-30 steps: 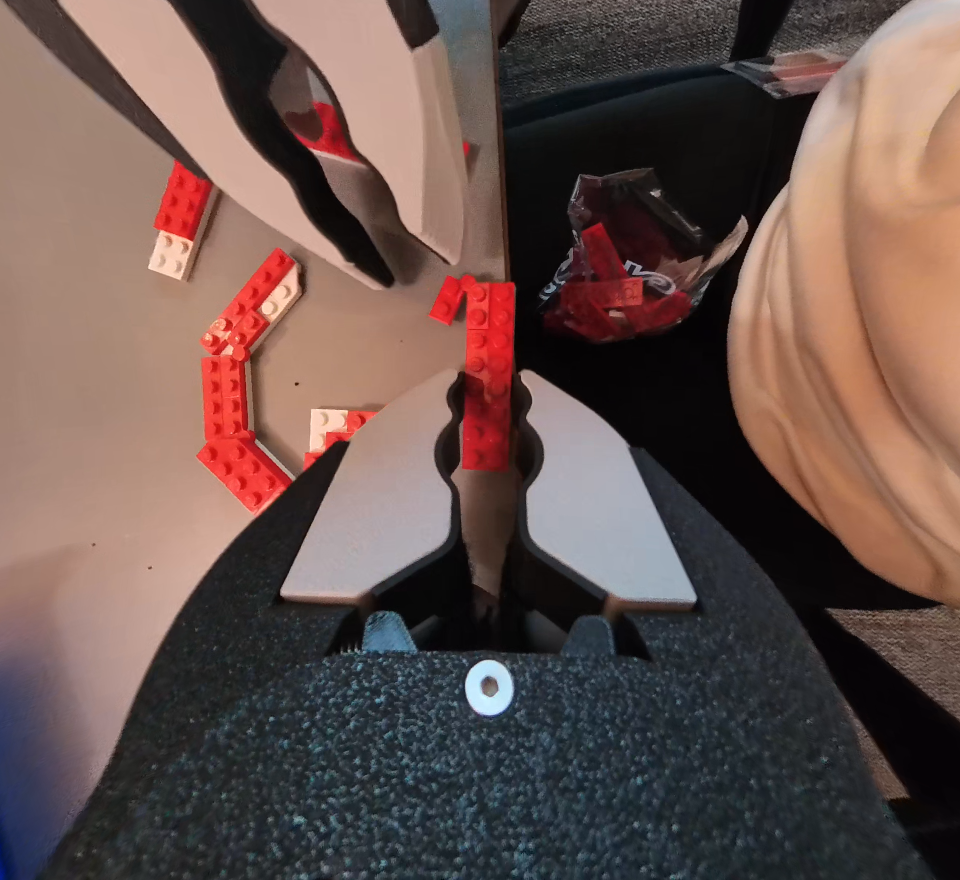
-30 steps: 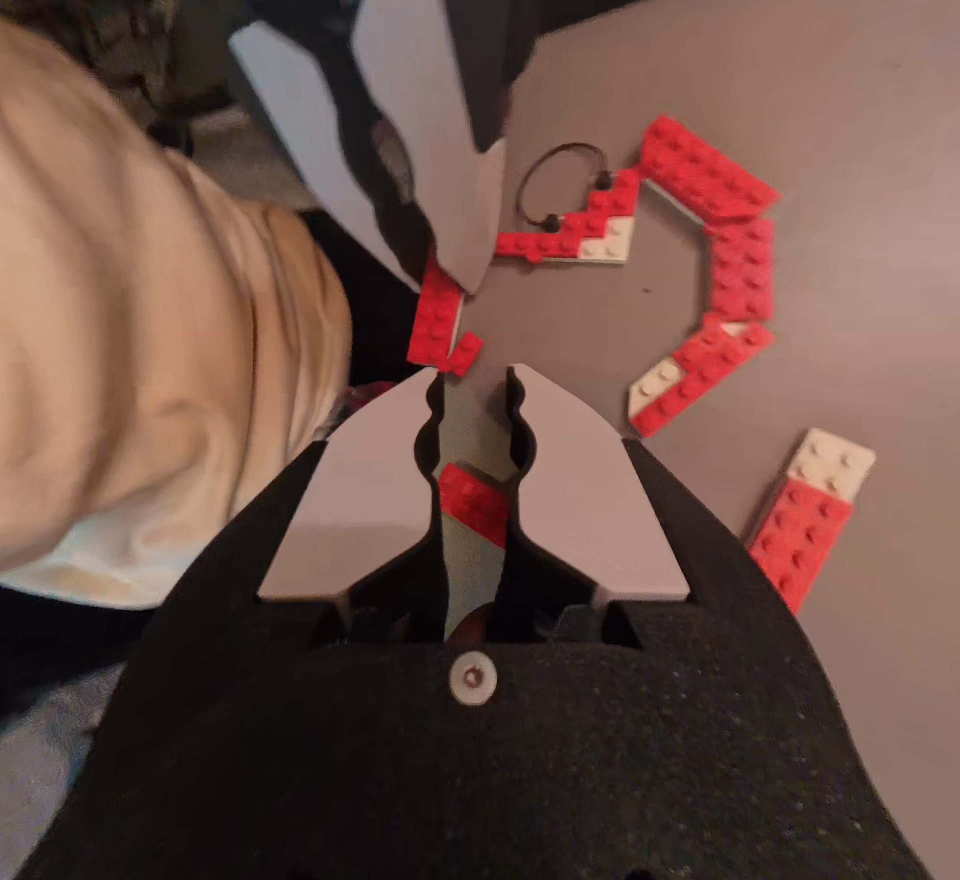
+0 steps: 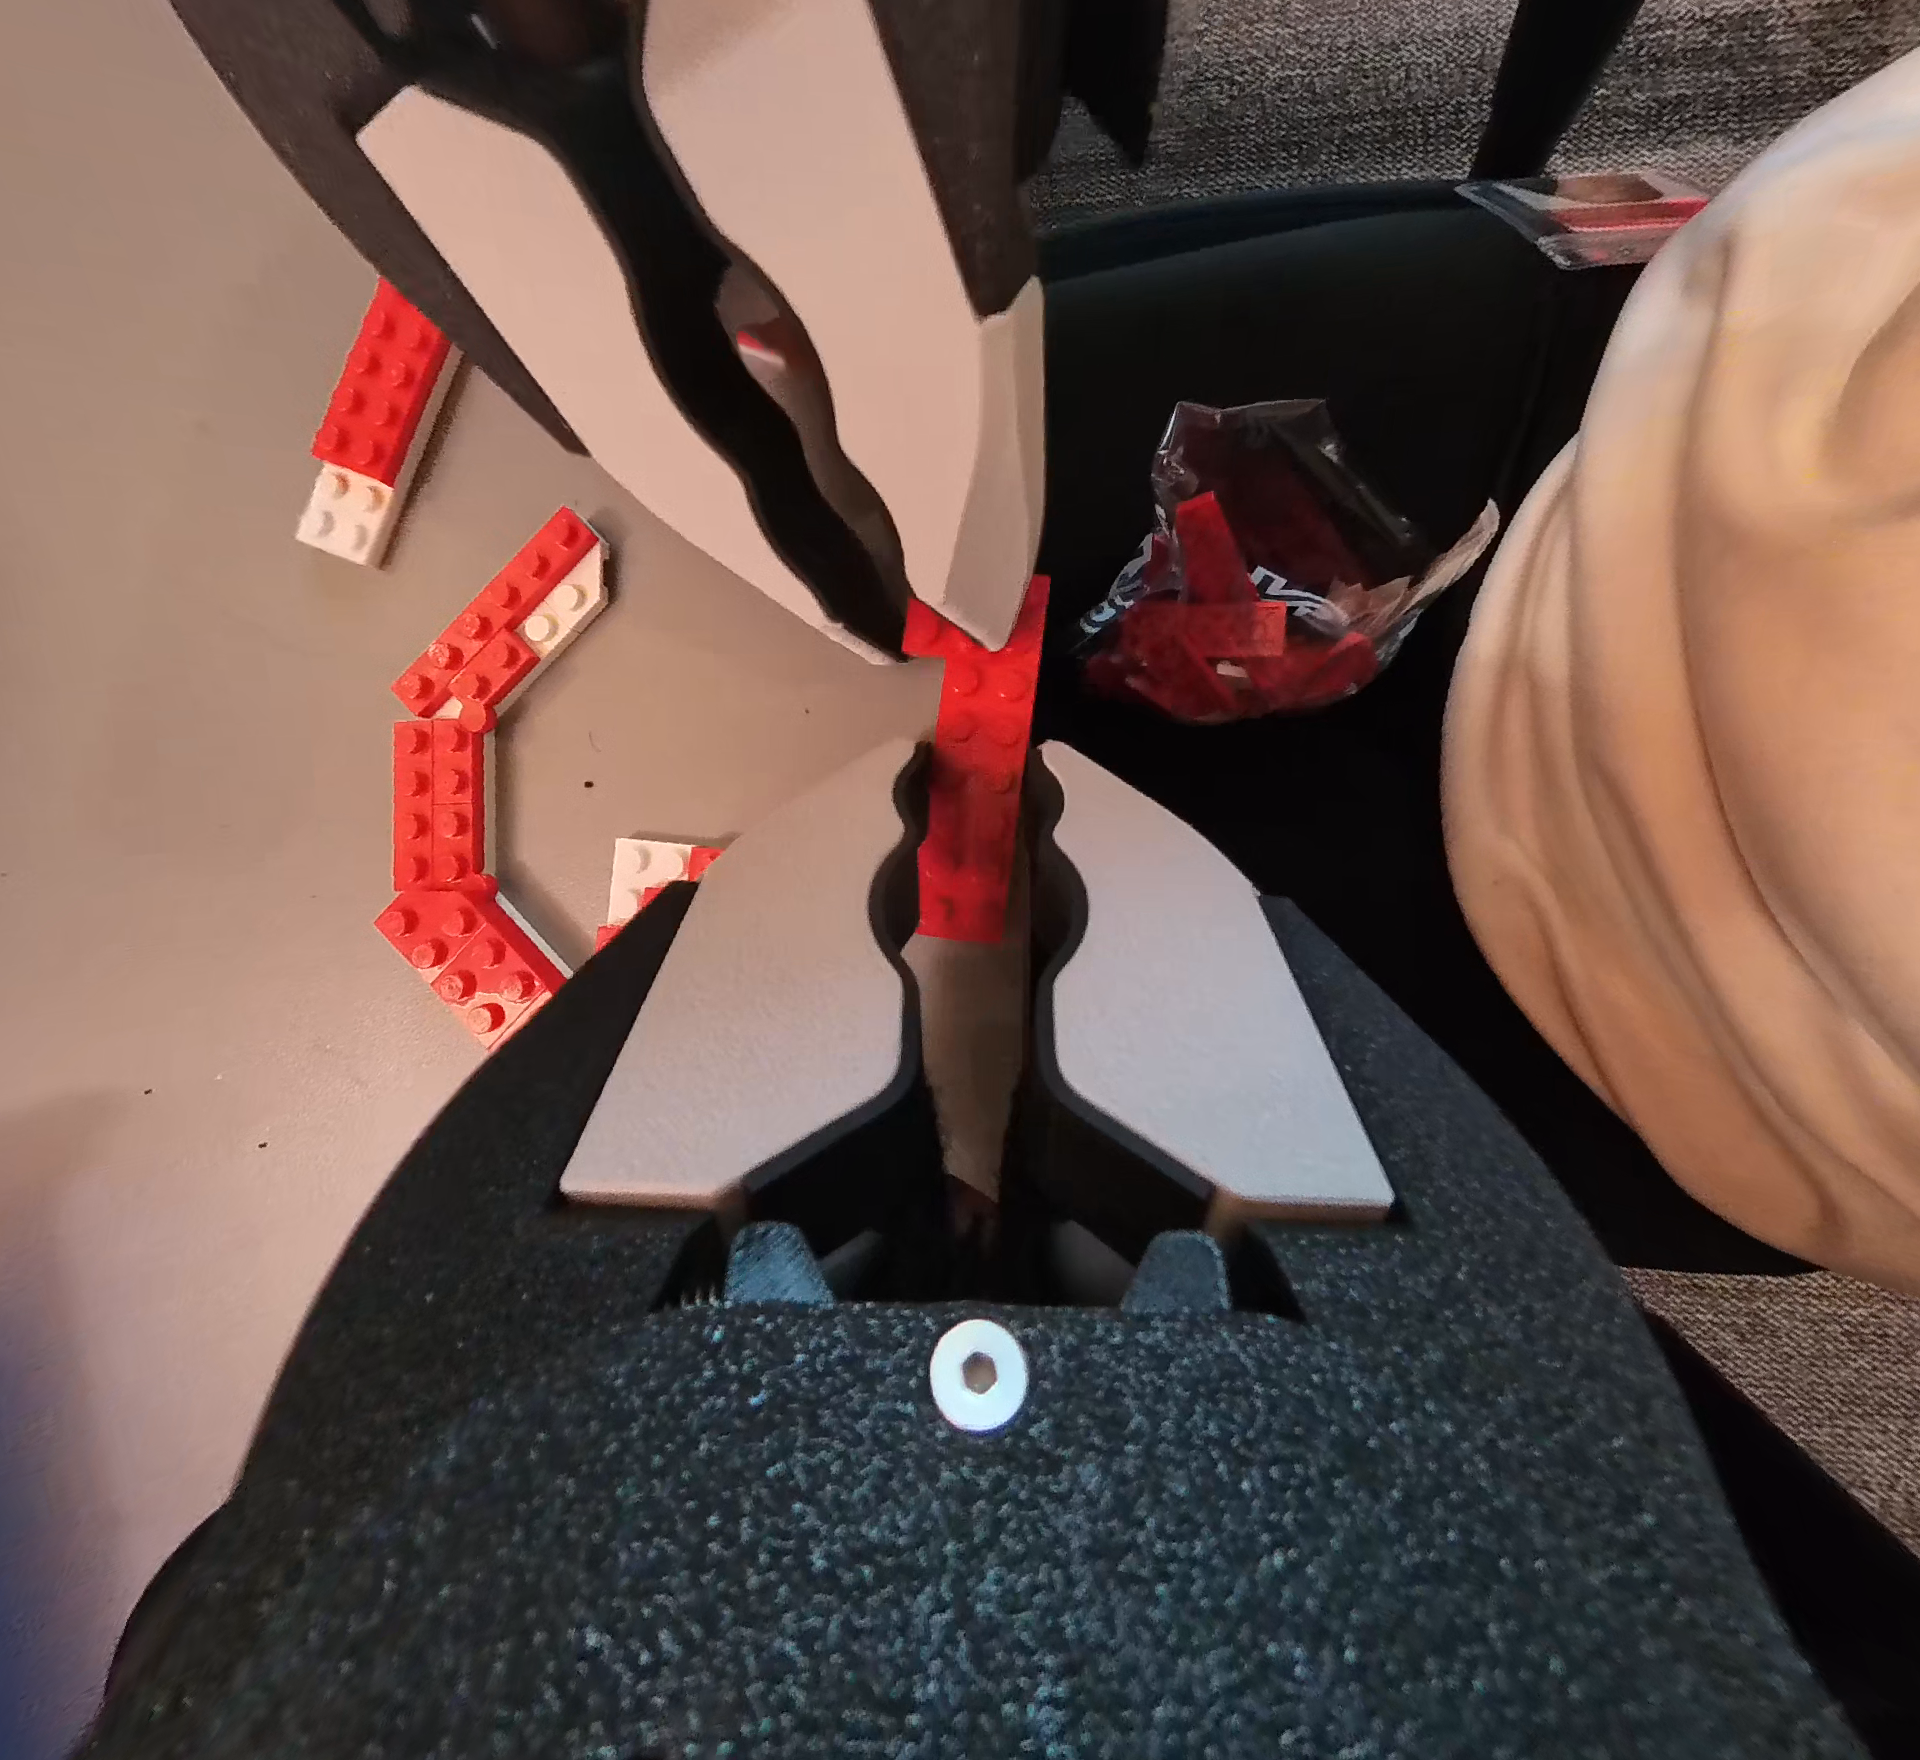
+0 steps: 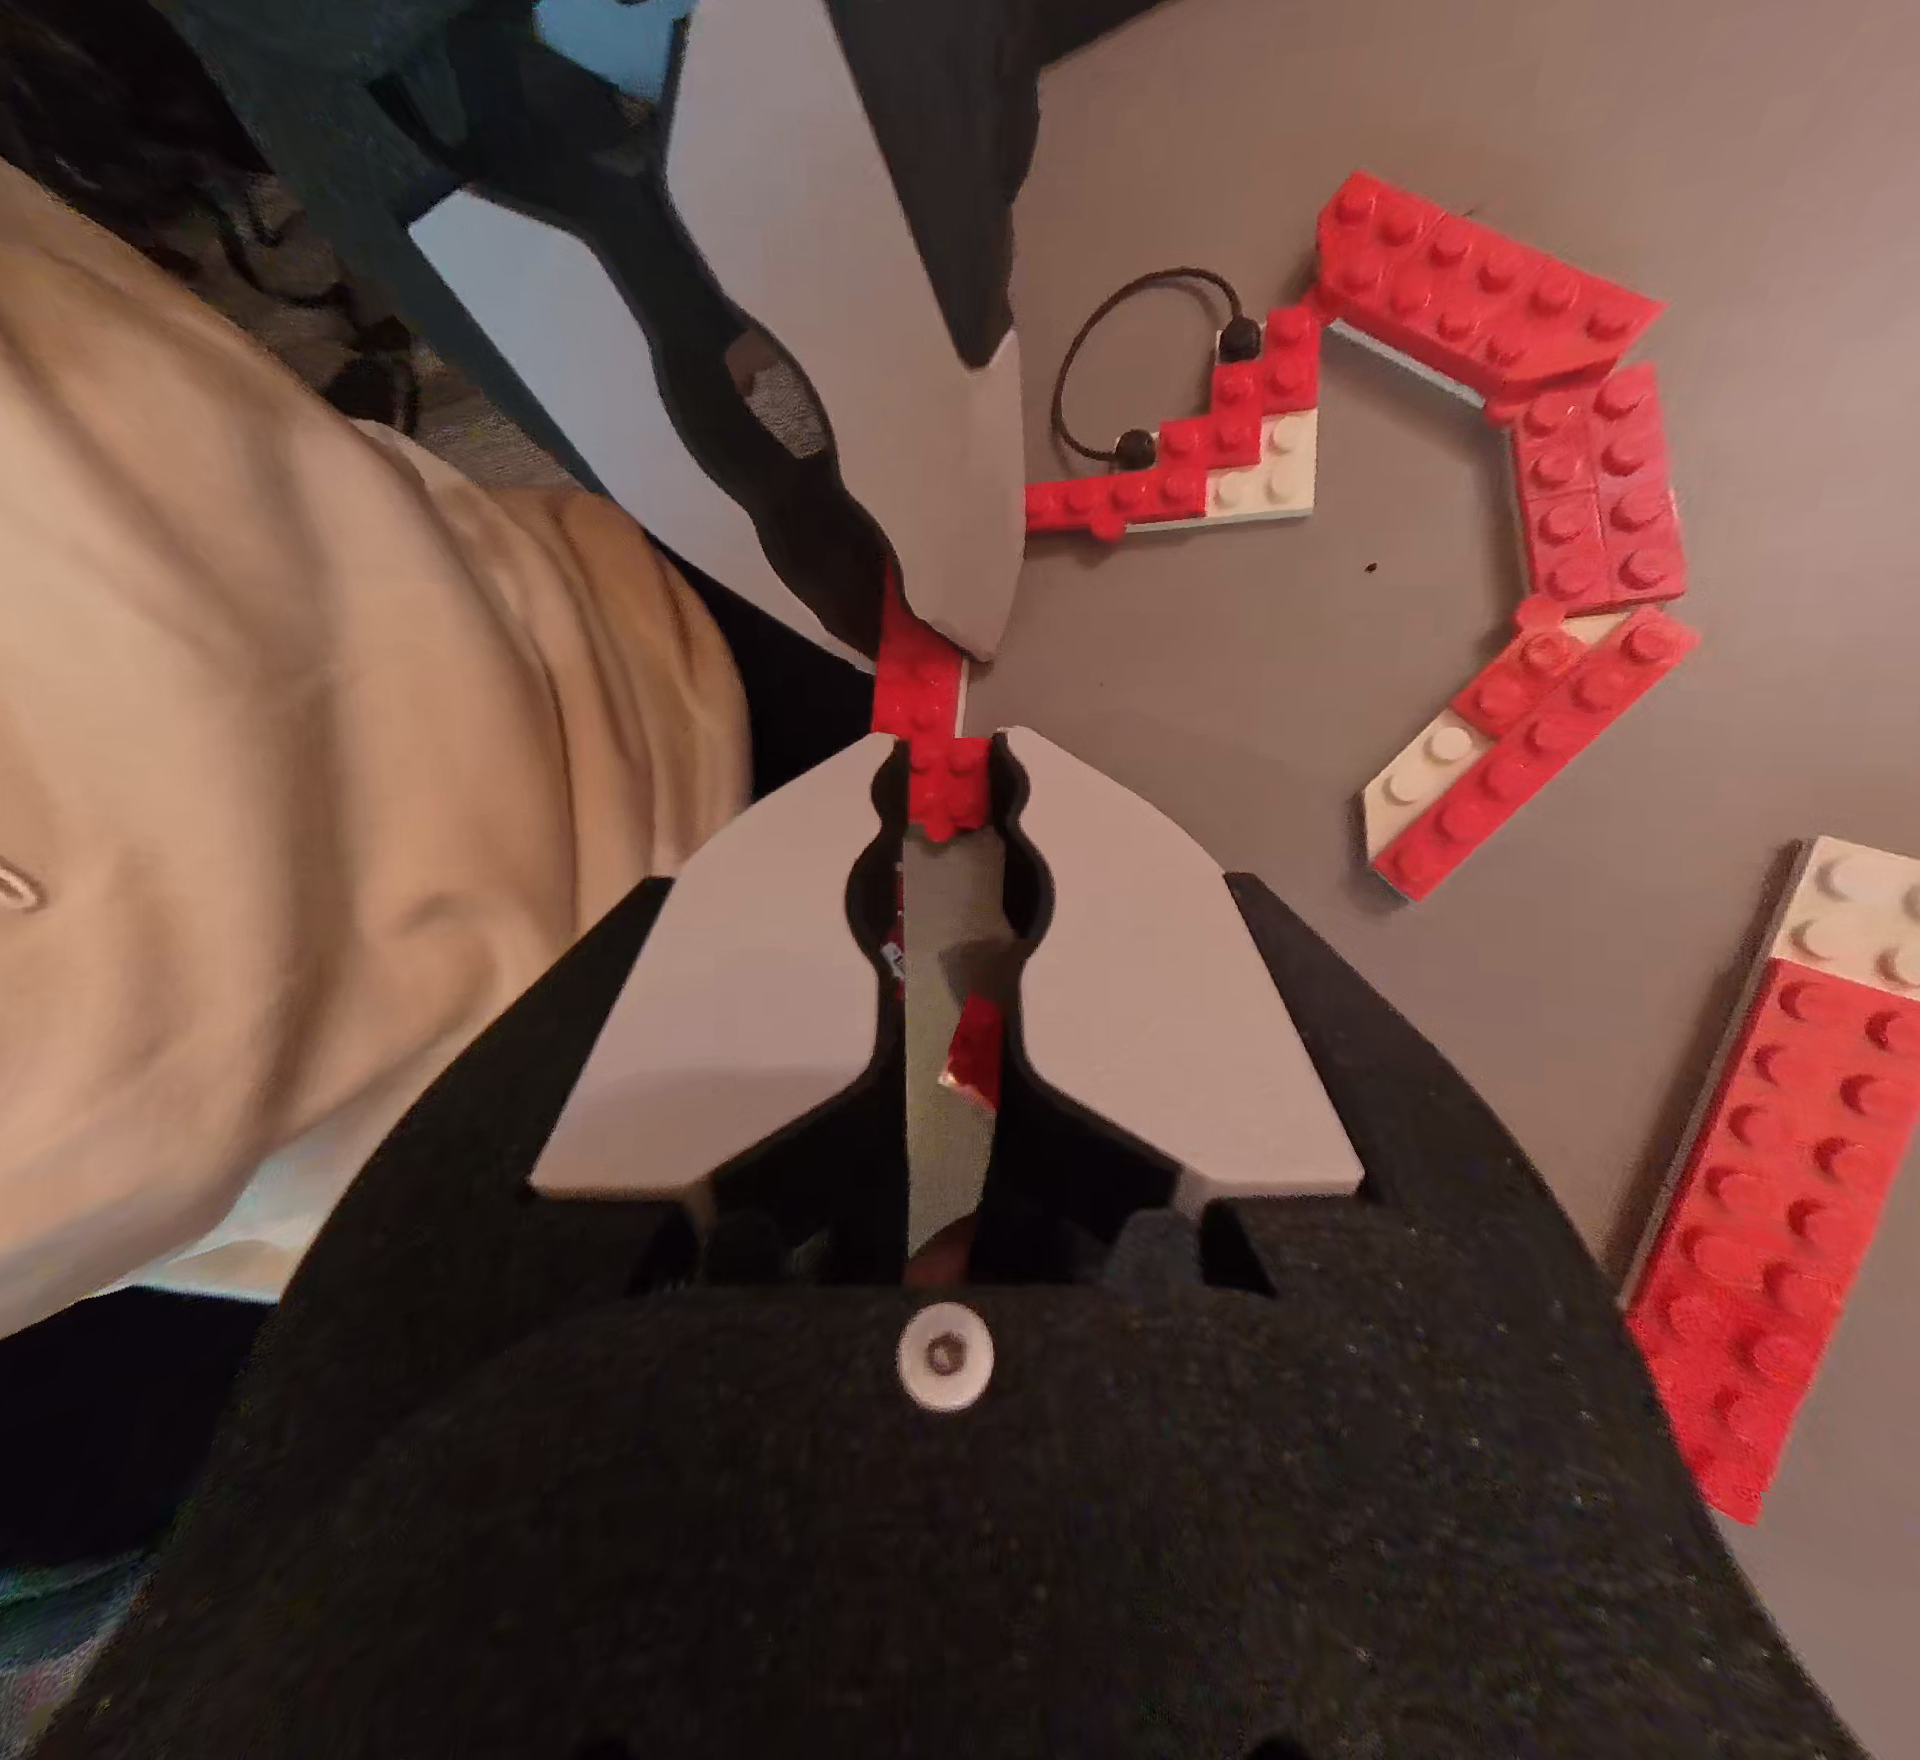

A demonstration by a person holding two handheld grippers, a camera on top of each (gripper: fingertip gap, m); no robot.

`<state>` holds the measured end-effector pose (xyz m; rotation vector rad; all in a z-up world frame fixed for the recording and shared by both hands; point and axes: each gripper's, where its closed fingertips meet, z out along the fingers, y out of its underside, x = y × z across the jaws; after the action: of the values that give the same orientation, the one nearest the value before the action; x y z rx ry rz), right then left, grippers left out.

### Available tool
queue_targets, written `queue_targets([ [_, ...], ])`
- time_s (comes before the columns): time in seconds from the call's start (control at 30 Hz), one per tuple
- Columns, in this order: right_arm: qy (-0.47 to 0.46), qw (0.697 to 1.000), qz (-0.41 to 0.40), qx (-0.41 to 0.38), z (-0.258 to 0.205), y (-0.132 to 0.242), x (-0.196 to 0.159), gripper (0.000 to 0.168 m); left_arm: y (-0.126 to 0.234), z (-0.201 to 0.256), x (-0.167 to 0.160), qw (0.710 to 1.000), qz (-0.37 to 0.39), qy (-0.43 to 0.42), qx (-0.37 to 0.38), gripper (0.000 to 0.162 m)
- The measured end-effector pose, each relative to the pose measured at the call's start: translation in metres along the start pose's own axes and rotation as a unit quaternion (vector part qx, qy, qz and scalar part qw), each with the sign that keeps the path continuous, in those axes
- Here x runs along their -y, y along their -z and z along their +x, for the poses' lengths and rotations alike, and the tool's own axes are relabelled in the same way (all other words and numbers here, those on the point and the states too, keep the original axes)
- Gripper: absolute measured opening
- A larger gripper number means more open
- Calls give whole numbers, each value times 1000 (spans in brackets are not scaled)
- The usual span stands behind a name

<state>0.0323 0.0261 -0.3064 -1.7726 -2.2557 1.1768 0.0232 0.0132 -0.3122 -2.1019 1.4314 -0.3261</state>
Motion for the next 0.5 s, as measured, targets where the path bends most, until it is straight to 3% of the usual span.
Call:
queue_targets([
  [0.03,4,1000,-7,4,0,0,0,15,0,0,0,1000,0,4,0,17],
  [0.17,55,998,-16,-12,2,-1,0,14,0,0,0,1000,17,25,1,17],
  [0.3,188,978,-3,-85,3,0,3,13,0,0,0,999,16,42,-6,16],
  [0.5,259,959,55,-101,2,3,6,13,0,-1,0,997,21,74,-21,17],
])
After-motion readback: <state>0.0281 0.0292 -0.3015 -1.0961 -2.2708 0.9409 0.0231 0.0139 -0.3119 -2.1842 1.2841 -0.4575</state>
